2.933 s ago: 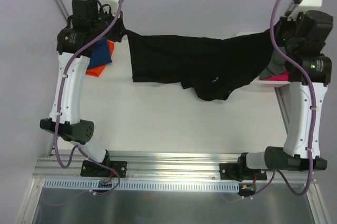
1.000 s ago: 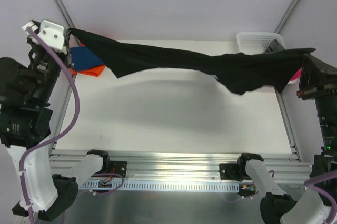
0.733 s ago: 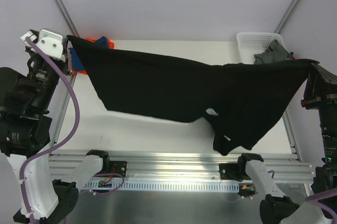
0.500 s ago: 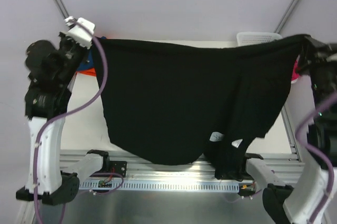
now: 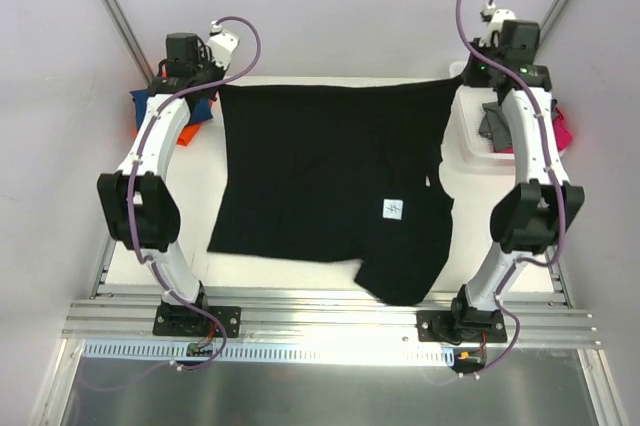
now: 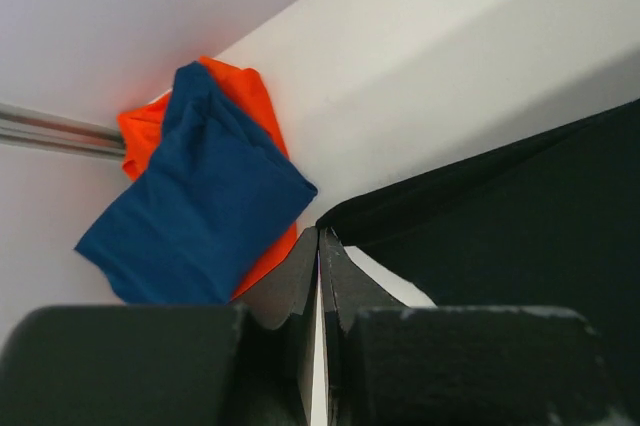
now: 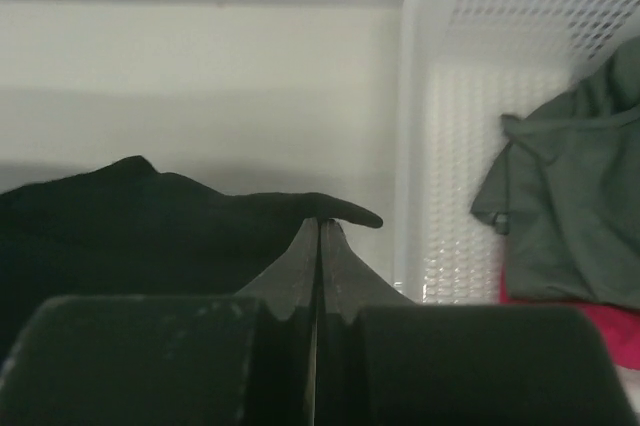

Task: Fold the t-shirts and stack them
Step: Flatten the tshirt out, then fold the tshirt

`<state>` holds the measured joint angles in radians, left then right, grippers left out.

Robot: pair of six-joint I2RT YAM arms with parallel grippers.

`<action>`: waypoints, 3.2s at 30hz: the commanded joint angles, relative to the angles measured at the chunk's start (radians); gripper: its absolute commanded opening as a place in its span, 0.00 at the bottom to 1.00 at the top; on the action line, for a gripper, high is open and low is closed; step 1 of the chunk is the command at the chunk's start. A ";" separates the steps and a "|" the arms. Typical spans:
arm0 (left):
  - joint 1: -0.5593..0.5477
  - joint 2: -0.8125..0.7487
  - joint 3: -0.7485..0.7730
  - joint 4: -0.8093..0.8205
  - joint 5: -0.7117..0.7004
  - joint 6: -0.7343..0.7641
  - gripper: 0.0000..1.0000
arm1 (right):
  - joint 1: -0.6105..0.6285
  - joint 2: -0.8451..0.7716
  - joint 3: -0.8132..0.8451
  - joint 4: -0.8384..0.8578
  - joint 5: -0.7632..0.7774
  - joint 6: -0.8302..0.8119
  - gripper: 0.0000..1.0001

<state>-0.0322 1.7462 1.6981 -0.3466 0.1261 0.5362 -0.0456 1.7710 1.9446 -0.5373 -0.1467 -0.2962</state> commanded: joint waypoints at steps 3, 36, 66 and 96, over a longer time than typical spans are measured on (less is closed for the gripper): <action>0.014 0.099 0.106 0.067 0.018 -0.025 0.00 | 0.027 0.082 0.036 0.028 -0.037 0.000 0.01; 0.046 0.240 0.029 0.069 -0.020 -0.134 0.00 | 0.089 0.169 -0.116 -0.020 -0.128 0.080 0.01; 0.048 0.380 0.075 0.003 -0.003 -0.159 0.00 | 0.154 0.239 -0.151 -0.043 -0.113 0.074 0.01; -0.044 0.556 0.457 -0.212 0.228 -0.504 0.91 | 0.185 0.301 -0.116 -0.044 -0.165 0.111 0.43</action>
<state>-0.0723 2.2616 2.1223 -0.4744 0.2810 0.1024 0.1146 2.0129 1.7668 -0.5961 -0.2943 -0.2108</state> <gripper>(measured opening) 0.916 0.428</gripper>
